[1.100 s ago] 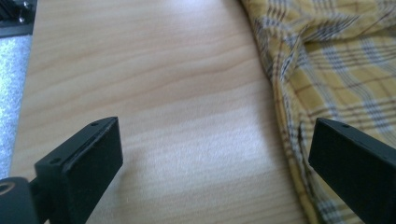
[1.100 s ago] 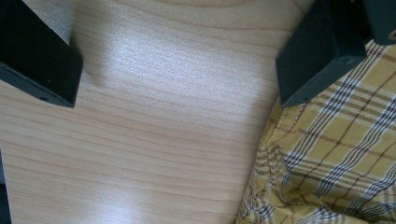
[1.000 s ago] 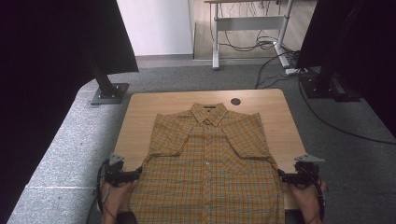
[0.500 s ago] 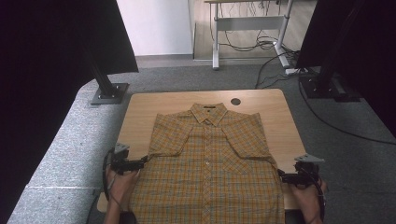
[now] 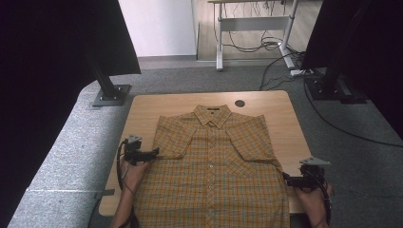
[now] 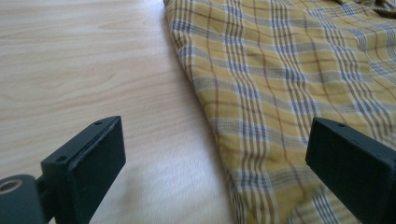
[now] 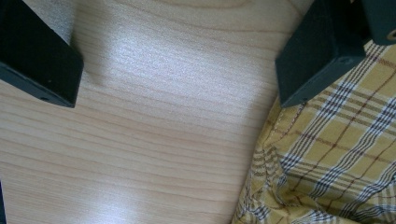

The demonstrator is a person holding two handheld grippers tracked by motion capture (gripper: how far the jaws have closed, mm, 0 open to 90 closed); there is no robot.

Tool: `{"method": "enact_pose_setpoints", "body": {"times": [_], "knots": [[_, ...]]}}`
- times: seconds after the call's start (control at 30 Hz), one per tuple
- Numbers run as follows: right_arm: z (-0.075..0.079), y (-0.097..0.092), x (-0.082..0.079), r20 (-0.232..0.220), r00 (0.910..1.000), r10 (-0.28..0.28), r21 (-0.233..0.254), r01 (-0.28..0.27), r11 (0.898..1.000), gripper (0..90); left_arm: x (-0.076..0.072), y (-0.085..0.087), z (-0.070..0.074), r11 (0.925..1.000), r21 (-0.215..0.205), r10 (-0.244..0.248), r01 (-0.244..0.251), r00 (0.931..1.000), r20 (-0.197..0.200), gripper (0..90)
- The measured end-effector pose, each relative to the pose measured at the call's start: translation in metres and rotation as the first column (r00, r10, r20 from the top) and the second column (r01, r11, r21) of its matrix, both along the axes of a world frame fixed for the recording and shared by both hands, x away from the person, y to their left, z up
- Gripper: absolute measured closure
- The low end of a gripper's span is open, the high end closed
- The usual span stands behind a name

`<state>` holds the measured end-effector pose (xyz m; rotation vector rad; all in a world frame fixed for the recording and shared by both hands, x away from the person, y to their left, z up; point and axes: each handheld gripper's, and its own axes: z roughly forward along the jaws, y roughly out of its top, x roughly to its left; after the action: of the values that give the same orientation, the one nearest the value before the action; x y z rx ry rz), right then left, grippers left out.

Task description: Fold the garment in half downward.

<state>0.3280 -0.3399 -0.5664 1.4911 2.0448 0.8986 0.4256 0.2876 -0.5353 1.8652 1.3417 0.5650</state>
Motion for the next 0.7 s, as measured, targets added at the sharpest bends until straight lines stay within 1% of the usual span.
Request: {"method": "enact_pose_setpoints", "body": {"times": [0.03,0.2,0.23,0.3,0.37,0.4,0.43,0.7], "knots": [[0.0,0.0,0.0,0.0,1.0,0.0,0.0,0.0,1.0,0.3,0.0,0.0,0.0,1.0,0.0,0.0,0.0,1.0,0.0,4.8],[0.0,0.0,0.0,0.0,1.0,0.0,0.0,0.0,1.0,0.3,0.015,-0.006,-0.001,0.9999,-0.01,0.002,-0.002,1.0,-0.002,5.0],[0.0,0.0,0.0,0.0,1.0,0.0,0.0,0.0,1.0,0.3,0.015,-0.006,-0.001,0.9999,-0.01,0.002,-0.002,1.0,-0.002,5.0],[0.0,0.0,0.0,0.0,1.0,0.001,0.0,-0.001,1.0,0.3,0.024,-0.009,-0.003,0.9999,-0.011,0.0,0.0,0.9999,-0.011,5.0],[0.0,0.0,0.0,0.0,1.0,0.001,0.0,-0.001,1.0,0.3,0.024,-0.009,-0.003,0.9999,-0.011,0.0,0.0,0.9999,-0.011,5.0],[0.0,0.0,0.0,0.0,1.0,0.001,0.0,-0.001,1.0,0.3,0.03,-0.011,-0.004,0.9998,-0.018,0.004,-0.004,0.9999,-0.014,5.0],[0.0,0.0,0.0,0.0,1.0,0.001,0.0,-0.001,1.0,0.3,0.033,-0.012,-0.004,0.9998,-0.02,0.006,-0.006,0.9999,-0.015,5.0],[0.0,0.0,0.0,0.0,1.0,0.002,0.0,-0.002,1.0,0.4,0.049,-0.021,-0.001,0.9999,0.003,0.013,-0.013,0.9998,-0.012,5.2]]}}
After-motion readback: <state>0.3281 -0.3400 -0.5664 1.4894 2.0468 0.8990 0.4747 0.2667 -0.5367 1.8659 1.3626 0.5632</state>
